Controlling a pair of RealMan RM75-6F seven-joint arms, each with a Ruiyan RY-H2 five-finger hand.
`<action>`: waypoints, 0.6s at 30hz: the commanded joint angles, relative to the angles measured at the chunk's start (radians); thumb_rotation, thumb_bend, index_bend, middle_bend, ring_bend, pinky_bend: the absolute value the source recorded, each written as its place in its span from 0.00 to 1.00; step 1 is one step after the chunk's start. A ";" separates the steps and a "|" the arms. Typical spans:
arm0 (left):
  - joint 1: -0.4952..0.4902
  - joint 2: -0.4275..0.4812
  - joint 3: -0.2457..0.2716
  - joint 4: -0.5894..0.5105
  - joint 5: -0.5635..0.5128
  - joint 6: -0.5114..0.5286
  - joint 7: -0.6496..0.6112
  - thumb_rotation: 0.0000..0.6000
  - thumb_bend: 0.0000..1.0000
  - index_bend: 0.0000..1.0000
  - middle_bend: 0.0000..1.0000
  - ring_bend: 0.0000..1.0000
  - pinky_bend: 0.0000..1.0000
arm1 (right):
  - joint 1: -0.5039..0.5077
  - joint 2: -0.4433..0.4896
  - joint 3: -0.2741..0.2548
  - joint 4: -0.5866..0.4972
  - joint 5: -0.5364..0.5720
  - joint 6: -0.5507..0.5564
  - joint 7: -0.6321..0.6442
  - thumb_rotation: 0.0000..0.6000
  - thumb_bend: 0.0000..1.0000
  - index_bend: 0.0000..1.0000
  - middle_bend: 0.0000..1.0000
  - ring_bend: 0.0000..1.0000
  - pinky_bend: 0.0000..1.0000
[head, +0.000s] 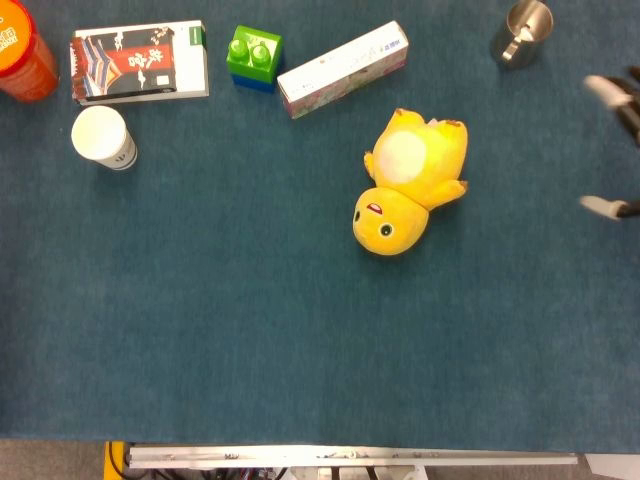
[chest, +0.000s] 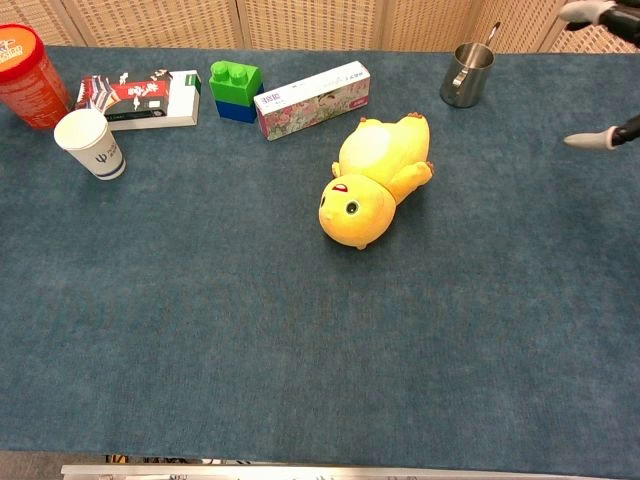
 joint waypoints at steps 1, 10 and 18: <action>-0.005 -0.003 0.000 0.000 0.002 -0.006 0.003 1.00 0.15 0.12 0.10 0.09 0.00 | -0.103 0.028 -0.032 0.027 -0.029 0.123 0.016 0.72 0.00 0.06 0.14 0.00 0.00; -0.024 -0.014 0.002 -0.006 0.012 -0.025 0.024 1.00 0.15 0.12 0.10 0.09 0.00 | -0.258 0.006 -0.067 0.092 -0.083 0.298 0.018 0.72 0.00 0.06 0.14 0.00 0.00; -0.024 -0.019 0.014 -0.012 0.029 -0.020 0.036 1.00 0.15 0.12 0.10 0.09 0.00 | -0.326 0.007 -0.069 0.091 -0.062 0.310 0.027 0.73 0.00 0.06 0.15 0.00 0.02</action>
